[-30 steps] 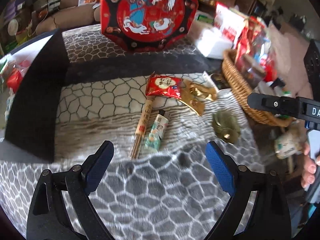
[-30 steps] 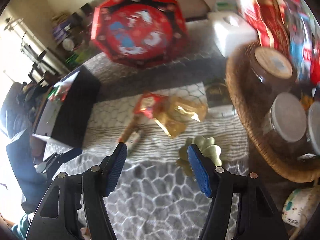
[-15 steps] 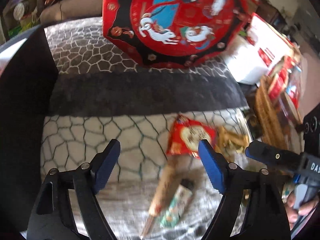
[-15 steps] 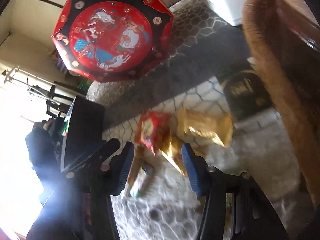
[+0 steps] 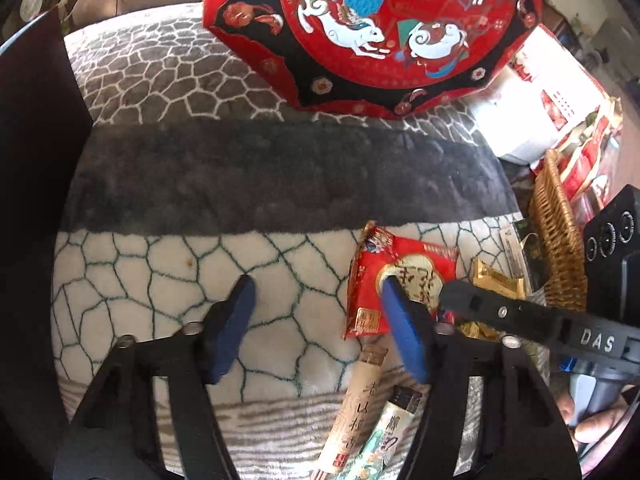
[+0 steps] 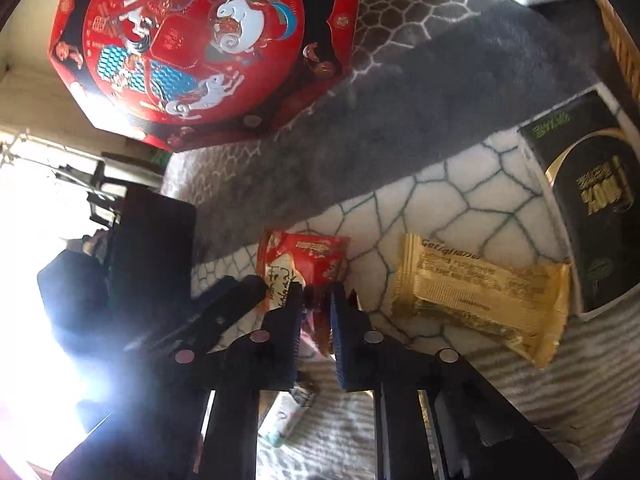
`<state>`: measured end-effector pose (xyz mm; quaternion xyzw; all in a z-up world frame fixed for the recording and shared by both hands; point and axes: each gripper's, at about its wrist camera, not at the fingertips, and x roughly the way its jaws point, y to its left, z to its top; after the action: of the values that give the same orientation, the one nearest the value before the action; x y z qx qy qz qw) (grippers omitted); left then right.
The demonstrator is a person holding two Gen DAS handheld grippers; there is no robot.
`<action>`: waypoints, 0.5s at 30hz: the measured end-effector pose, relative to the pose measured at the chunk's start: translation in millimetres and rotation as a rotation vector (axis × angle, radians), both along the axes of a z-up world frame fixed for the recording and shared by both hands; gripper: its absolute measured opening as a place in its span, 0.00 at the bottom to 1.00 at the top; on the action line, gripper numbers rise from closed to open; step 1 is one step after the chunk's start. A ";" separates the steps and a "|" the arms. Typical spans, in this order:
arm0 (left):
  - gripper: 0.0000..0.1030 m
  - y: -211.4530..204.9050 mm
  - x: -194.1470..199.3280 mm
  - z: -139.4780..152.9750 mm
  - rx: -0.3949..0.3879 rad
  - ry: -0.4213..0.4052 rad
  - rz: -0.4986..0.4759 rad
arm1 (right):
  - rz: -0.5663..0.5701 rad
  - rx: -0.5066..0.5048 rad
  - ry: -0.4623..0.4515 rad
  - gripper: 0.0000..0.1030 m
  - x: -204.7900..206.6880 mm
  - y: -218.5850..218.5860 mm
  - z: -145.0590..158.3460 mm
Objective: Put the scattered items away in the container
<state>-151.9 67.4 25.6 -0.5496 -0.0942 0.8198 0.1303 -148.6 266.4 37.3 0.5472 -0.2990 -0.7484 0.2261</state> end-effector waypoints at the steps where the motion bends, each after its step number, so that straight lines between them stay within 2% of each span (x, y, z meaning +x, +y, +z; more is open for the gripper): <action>1: 0.58 -4.0 2.4 1.4 0.025 -0.006 0.011 | -0.007 -0.010 0.003 0.08 1.0 1.4 2.6; 4: 0.71 -17.2 12.3 6.6 0.077 -0.015 0.044 | -0.011 -0.018 0.011 0.07 1.7 2.7 12.9; 10: 0.75 -26.3 36.9 31.9 0.102 0.018 0.000 | 0.035 0.008 0.070 0.07 18.4 4.5 57.6; 12: 0.80 -30.9 56.0 41.8 0.133 0.029 -0.015 | 0.041 -0.028 0.081 0.07 33.1 10.1 72.1; 15: 0.81 -45.7 84.2 51.3 0.190 0.031 0.015 | 0.067 -0.063 0.067 0.07 56.6 12.3 79.1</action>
<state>-67.7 21.7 76.8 -0.5211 -0.1738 0.8166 0.1772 -92.0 278.7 116.4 0.5241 -0.2960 -0.7486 0.2780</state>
